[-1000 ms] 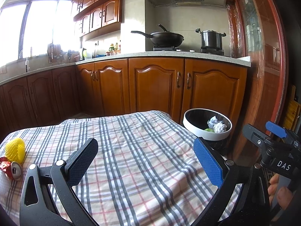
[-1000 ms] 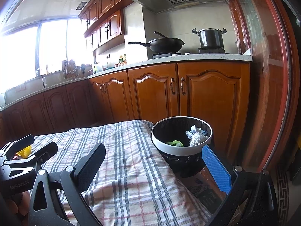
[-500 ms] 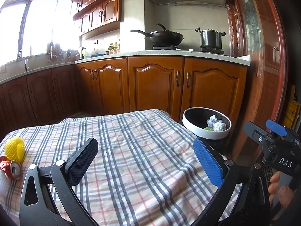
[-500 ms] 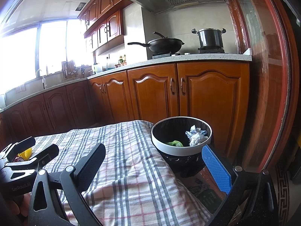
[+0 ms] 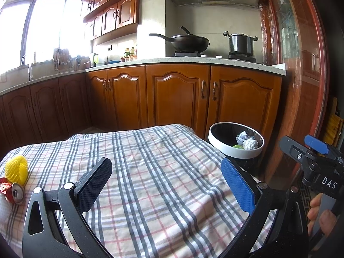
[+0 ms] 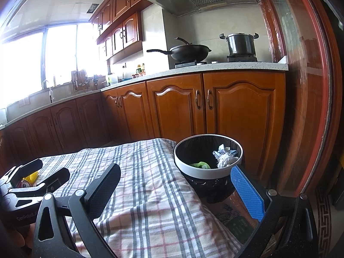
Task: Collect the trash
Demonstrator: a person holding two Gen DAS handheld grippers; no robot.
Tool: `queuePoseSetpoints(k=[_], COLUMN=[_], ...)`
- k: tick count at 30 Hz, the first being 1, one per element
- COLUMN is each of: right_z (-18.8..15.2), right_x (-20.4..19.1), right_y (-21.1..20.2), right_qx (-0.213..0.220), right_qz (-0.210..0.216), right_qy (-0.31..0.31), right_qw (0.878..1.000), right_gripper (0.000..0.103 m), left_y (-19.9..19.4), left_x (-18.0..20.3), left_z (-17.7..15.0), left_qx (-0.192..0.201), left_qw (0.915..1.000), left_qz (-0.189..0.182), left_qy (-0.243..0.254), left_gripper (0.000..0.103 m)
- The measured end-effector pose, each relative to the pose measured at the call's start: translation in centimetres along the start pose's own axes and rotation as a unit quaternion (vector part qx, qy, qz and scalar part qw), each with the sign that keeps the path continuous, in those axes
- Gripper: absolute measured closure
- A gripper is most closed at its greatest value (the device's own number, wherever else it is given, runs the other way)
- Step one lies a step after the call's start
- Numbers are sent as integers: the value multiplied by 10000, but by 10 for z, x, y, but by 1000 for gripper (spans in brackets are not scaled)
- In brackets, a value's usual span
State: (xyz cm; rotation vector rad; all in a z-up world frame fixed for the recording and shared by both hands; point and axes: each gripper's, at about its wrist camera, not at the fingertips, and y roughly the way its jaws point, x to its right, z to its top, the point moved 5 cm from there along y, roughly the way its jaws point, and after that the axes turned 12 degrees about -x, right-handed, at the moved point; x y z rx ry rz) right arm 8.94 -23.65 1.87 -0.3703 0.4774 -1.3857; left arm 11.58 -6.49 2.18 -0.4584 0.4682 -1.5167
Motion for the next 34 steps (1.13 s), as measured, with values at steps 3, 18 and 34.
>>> queuePoseSetpoints(k=[3, 18, 34], right_z=[0, 2, 4], right_x=[0, -1, -7], right_y=[0, 0, 4], right_qx=[-10, -14, -102], right_qz=[3, 15, 91], right_qy=[-5, -13, -56], right_qw=[10000, 10000, 9999], right_gripper=[0, 0, 0], left_y=[0, -1, 5], left_x=[0, 1, -10], left_z=[0, -1, -2], left_qx=[5, -28, -197], left_qw=[10000, 10000, 9997], left_qz=[4, -9, -110], left_qy=[-4, -20, -119], left_gripper=[0, 0, 0])
